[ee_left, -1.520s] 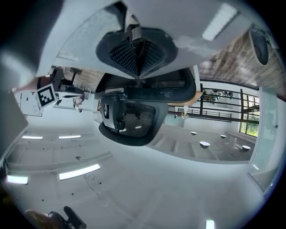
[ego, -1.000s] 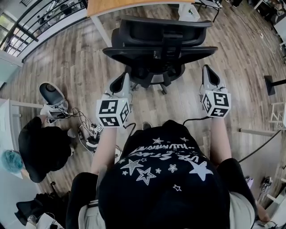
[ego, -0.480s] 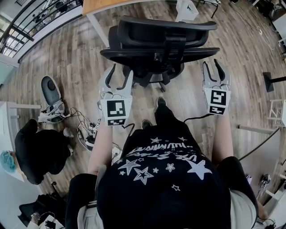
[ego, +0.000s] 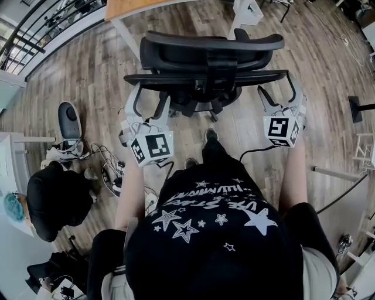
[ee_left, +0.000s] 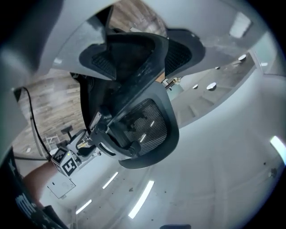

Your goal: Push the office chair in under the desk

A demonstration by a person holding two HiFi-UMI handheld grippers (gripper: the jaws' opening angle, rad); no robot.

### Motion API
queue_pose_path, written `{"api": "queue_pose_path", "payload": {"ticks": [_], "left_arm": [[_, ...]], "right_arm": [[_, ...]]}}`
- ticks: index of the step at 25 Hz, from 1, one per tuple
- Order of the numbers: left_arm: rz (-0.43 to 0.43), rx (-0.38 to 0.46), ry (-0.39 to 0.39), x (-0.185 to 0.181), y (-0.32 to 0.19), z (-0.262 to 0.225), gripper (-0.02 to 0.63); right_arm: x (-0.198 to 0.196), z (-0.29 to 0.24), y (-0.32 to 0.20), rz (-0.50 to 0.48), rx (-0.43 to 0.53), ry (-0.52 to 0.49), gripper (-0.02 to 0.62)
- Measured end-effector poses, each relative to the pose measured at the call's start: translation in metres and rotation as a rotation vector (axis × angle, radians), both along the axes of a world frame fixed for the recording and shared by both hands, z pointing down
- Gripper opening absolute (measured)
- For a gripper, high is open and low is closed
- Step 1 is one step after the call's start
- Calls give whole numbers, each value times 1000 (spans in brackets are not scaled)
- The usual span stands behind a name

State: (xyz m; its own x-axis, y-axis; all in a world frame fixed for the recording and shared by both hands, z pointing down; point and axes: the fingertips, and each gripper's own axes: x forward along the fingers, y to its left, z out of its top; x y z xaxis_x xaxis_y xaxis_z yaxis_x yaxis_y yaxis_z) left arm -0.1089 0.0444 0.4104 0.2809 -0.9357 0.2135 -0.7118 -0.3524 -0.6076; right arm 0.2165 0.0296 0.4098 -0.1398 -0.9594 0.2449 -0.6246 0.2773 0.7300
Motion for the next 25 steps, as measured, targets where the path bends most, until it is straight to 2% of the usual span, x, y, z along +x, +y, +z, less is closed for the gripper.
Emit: {"api": "queue_pose_path", "payload": {"ticks": [5, 8, 9, 11, 13, 25], "left_arm": [[-48, 26, -189, -9, -22, 6, 344], [-83, 34, -274, -14, -29, 14, 339], [-91, 41, -302, -16, -31, 15, 339], [-109, 64, -343, -18, -35, 14, 303], [-122, 83, -365, -20, -38, 13, 258], [-171, 79, -366, -22, -43, 9, 256]], "right_arm": [[-4, 0, -24, 1, 8, 80, 424], [-6, 0, -29, 7, 53, 129, 352], [-7, 2, -30, 5, 57, 144, 345], [-11, 7, -32, -7, 55, 162, 300], [-13, 9, -35, -13, 56, 170, 291], [-14, 4, -43, -24, 109, 163, 290]]}}
